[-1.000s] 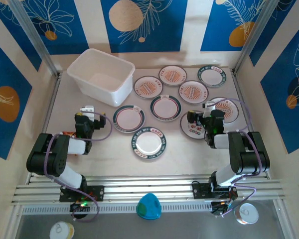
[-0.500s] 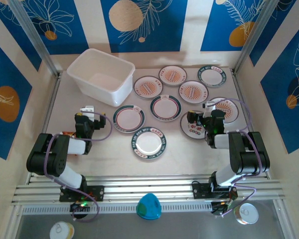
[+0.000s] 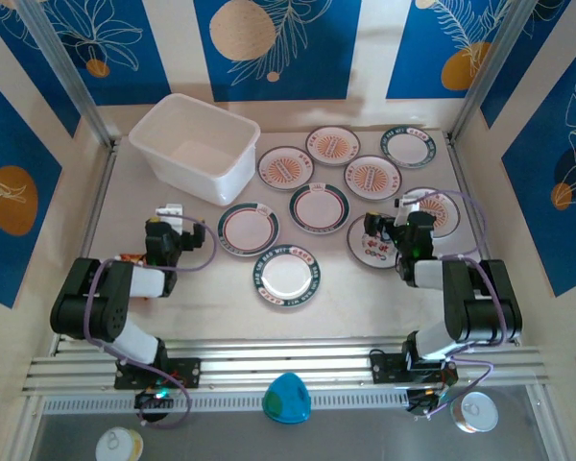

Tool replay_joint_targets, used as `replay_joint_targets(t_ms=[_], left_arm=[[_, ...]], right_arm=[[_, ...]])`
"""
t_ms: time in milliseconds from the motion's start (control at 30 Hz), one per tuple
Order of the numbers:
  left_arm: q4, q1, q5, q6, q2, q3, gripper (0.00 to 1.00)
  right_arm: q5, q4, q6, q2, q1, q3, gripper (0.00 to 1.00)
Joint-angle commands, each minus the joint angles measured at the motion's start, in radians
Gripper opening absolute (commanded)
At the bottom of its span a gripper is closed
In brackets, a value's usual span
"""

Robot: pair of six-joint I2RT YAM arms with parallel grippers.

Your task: Place the plates into the plastic bin on the countertop

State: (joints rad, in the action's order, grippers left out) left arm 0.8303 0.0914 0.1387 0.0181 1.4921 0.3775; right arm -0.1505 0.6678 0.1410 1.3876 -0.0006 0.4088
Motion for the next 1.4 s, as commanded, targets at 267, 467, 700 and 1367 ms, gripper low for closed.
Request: replay_joint_targets(t_ms=[267, 467, 700, 1367], left_arm=[[-0.483, -0.015, 0.109, -0.111, -0.450, 0.143, 1.00], [-0.875, -0.015, 0.062, -0.237, -0.541, 0.362, 1.00], [-1.230, -0.015, -0.032, -0.340, -0.431, 0.677, 1.00], [-1.765, -0.019, -0.067, -0.604, 0.268, 1.459, 0.95]], right_arm=[[0.099, -0.930, 0.292, -0.258, 0.000, 0.400, 1.00], [0.230, -0.915, 0.372, -0.315, 0.072, 0.431, 0.94], [0.258, -1.102, 0.357, -0.086, 0.191, 0.690, 0.88], [0.400, -1.256, 0.450, 0.540, 0.427, 1.191, 0.70]])
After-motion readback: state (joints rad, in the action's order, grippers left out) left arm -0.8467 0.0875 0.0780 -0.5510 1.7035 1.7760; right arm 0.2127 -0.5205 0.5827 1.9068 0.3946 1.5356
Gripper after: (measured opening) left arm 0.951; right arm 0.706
